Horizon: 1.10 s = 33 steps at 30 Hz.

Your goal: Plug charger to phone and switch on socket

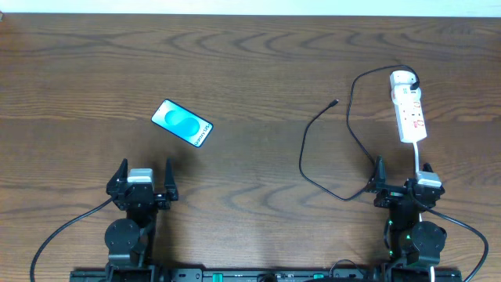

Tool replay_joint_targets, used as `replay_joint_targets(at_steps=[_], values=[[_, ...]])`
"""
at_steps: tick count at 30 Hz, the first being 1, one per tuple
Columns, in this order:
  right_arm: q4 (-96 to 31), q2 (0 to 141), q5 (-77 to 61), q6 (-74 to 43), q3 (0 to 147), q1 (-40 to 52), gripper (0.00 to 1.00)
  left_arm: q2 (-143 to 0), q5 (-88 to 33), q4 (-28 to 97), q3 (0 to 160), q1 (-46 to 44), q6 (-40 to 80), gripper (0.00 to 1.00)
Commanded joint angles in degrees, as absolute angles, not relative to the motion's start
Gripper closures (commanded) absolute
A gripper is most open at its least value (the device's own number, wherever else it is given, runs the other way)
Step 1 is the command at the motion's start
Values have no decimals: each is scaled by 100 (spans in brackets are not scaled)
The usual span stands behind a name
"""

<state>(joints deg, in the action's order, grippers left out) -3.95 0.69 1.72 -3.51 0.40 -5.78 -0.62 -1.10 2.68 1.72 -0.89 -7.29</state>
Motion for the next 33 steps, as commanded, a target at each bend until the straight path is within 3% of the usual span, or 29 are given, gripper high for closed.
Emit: replay_joint_targets(at_steps=[1,33], values=[[-412,34,156,-423,30,-644,1,-62,67,414,23,-106,-659,12],[-412,34,154,-423,30,-644,1,-71,198,3,23,-106,-934,12]])
